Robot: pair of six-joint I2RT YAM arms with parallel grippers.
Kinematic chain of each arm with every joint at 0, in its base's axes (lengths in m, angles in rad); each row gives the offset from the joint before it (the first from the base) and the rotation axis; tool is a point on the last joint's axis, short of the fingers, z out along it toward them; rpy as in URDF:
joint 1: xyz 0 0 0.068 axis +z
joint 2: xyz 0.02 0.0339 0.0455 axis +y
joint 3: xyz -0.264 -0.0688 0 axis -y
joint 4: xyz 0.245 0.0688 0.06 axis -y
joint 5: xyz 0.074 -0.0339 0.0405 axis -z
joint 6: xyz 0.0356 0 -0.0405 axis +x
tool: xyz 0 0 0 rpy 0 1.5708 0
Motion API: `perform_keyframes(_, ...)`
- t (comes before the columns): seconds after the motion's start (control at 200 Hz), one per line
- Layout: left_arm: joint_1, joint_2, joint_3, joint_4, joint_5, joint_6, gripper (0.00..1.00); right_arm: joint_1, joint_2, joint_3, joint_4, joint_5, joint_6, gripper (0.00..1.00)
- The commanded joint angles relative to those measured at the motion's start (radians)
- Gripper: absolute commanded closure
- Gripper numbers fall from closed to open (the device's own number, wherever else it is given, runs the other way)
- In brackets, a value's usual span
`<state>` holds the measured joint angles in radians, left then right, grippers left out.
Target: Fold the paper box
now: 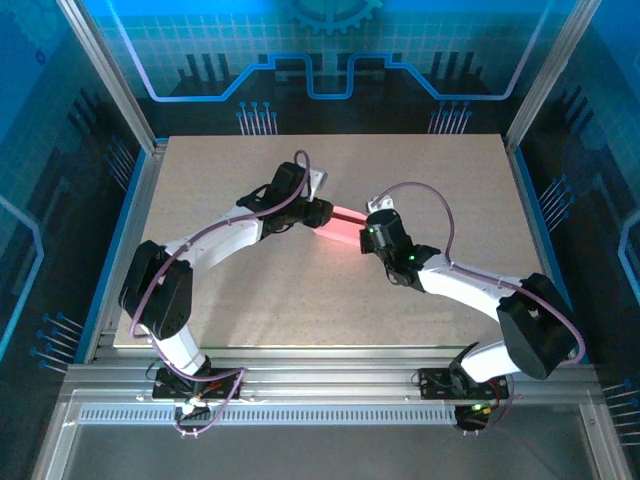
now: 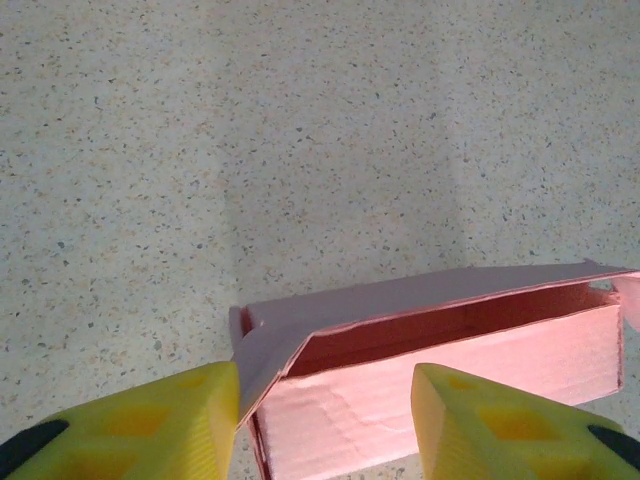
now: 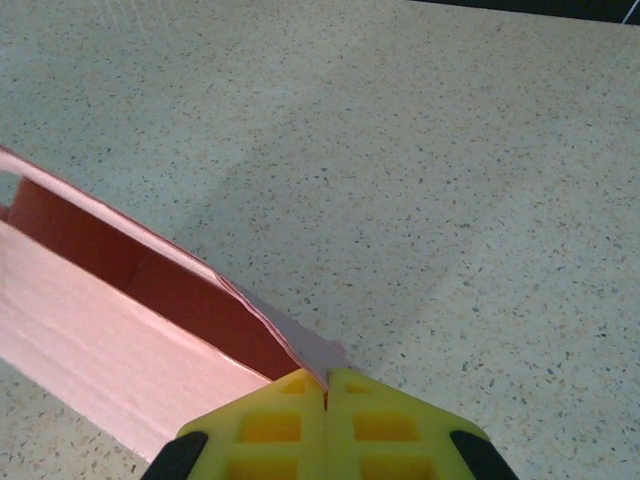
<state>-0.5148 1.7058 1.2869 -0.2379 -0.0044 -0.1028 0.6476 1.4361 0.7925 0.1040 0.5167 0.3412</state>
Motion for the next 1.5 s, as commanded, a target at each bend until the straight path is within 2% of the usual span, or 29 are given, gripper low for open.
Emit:
perform_keyframes(0.0, 0.006, -0.012, 0.05, -0.038, 0.004, -0.012, 0.5, -0.001, 0.026, 0.034, -0.052, -0.001, 0.04, 0.98)
perform_keyframes(0.215, 0.031, -0.023, 0.061, -0.049, 0.007, -0.025, 0.44, -0.022, 0.033, 0.056, -0.063, -0.018, 0.016, 0.98)
perform_keyframes(0.42, 0.072, -0.08, -0.024, 0.009, 0.015, -0.053, 0.18, -0.041, 0.047, 0.065, -0.053, -0.045, -0.003, 0.98)
perform_keyframes(0.525, 0.109, -0.102, -0.1, 0.065, 0.081, -0.073, 0.15, -0.048, 0.052, 0.073, -0.05, -0.062, -0.02, 0.98)
perform_keyframes(0.67, 0.148, -0.11, -0.214, 0.193, 0.206, -0.105, 0.16, -0.057, 0.058, 0.082, -0.036, -0.097, -0.061, 0.98)
perform_keyframes(0.851, 0.15, -0.102, -0.321, 0.267, 0.242, -0.099, 0.28, -0.081, 0.079, 0.128, -0.058, -0.16, -0.112, 0.98)
perform_keyframes(1.051, 0.15, -0.185, -0.548, 0.524, 0.318, -0.148, 0.29, -0.097, 0.096, 0.16, -0.078, -0.198, -0.149, 0.97)
perform_keyframes(1.311, 0.15, -0.149, -0.585, 0.52, 0.324, -0.145, 0.29, -0.1, 0.125, 0.192, -0.098, -0.219, -0.156, 0.97)
perform_keyframes(1.421, 0.15, -0.08, -0.541, 0.491, 0.331, -0.13, 0.33, -0.1, 0.131, 0.195, -0.096, -0.225, -0.159, 0.97)
perform_keyframes(1.496, 0.15, -0.042, -0.525, 0.495, 0.346, -0.132, 0.4, -0.101, 0.136, 0.2, -0.1, -0.237, -0.166, 0.97)
